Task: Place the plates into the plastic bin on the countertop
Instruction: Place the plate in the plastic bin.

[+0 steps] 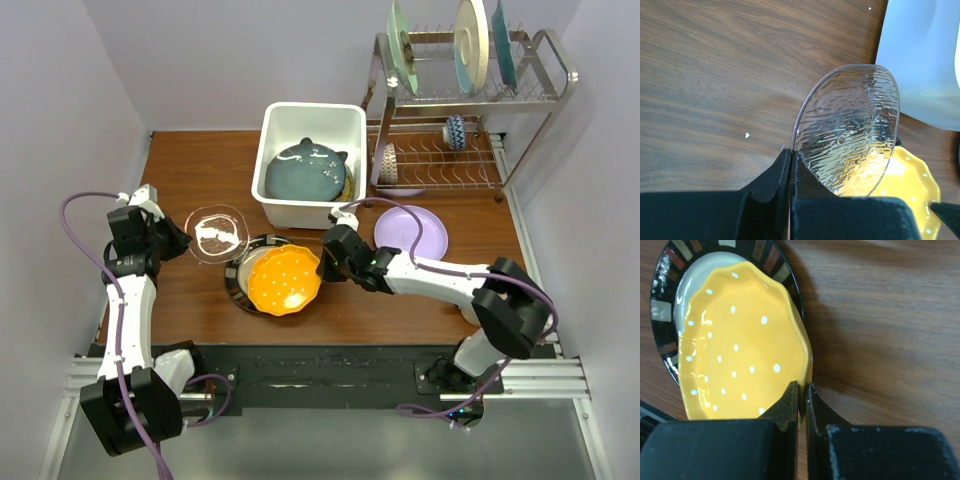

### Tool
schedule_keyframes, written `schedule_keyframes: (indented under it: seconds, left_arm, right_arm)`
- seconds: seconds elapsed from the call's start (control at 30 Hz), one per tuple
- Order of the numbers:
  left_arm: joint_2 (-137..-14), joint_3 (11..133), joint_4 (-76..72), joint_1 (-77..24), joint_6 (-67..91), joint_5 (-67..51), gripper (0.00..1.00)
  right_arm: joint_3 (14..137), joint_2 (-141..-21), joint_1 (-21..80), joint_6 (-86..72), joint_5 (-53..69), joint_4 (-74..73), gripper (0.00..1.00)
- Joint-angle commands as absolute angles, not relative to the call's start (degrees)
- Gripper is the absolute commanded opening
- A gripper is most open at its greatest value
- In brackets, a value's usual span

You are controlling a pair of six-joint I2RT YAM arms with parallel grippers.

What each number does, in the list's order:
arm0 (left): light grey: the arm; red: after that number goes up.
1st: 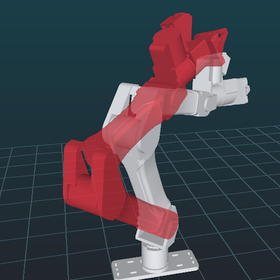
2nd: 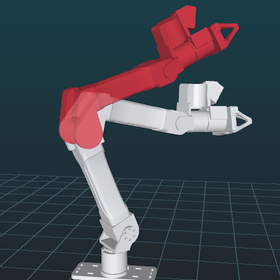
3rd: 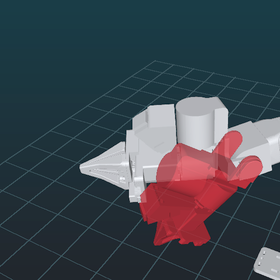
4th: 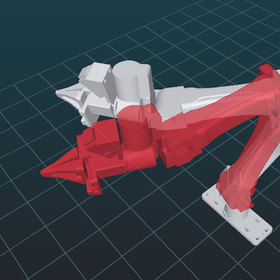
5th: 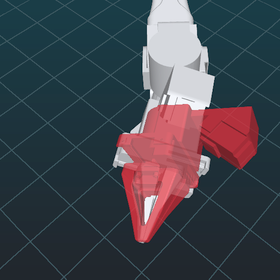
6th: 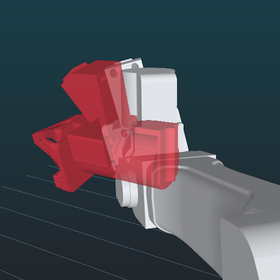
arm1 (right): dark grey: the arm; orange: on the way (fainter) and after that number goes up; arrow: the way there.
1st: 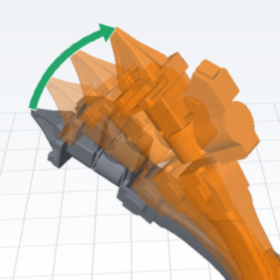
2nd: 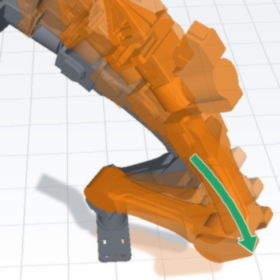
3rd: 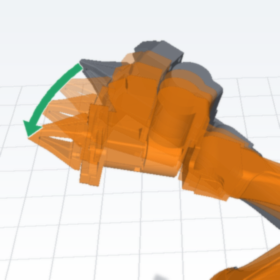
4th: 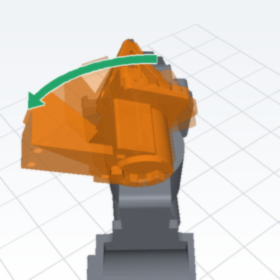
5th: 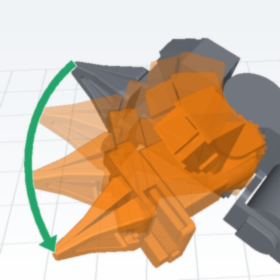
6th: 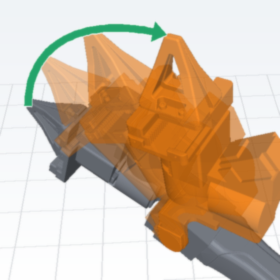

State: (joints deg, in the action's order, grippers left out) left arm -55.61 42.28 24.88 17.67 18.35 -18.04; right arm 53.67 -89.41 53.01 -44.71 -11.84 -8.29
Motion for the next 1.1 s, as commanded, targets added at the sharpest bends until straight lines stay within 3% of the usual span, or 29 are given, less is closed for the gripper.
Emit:
schedule_keyframes:
  seconds: [0.0,0.17,0.67,1.07]
  left_arm:
    - [-55.6,42.3,22.9,18.3,17.5,-19.1,0.00]
    - [-55.6,42.2,22.8,18.4,17.4,-19.2,0.00]
    - [-55.5,42.2,22.8,18.4,17.4,-19.2,0.00]
    - [-55.5,42.2,22.9,18.3,17.5,-19.2,0.00]
  right_arm:
    - [57.2,-91.2,52.9,-47.7,-8.9,-0.4,0.00]
    - [58.4,-94.1,52.5,-47.7,-7.5,-1.1,0.01]
    - [58.6,-95.7,51.2,-47.6,-4.9,-2.0,0.38]
    - [58.7,-99.1,50.6,-48.0,-2.0,-3.2,0.44]
